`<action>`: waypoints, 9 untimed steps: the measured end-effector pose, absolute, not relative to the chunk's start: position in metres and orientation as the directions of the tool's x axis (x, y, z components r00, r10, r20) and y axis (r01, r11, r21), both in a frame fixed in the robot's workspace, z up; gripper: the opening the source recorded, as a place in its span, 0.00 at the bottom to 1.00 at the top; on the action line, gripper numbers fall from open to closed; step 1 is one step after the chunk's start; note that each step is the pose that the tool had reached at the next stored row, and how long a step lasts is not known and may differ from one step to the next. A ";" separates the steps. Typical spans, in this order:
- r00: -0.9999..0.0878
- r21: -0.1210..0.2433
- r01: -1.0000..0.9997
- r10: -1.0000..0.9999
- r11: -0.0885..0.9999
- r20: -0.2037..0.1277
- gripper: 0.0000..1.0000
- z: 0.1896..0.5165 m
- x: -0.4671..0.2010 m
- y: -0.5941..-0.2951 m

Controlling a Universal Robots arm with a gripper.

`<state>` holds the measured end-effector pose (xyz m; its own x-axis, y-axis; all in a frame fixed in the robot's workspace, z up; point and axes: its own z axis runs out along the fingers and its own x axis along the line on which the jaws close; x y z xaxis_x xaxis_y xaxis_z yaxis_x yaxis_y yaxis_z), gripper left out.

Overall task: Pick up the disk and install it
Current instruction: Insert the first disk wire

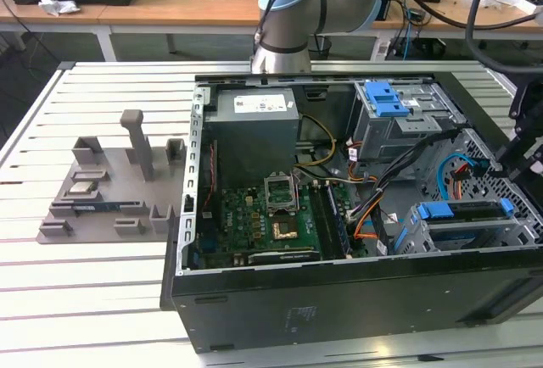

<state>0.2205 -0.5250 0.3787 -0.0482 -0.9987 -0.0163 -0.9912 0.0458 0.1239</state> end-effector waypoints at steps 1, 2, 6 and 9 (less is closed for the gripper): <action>-0.048 0.124 -0.991 -0.999 0.046 -0.016 0.36 0.378 0.221 -0.518; -0.048 0.124 -0.991 -0.999 0.046 -0.016 0.36 0.377 0.220 -0.513; -0.049 0.124 -0.991 -0.999 0.046 -0.016 0.36 0.367 0.219 -0.500; -0.048 0.124 -0.991 -0.999 0.046 -0.016 0.36 0.362 0.217 -0.494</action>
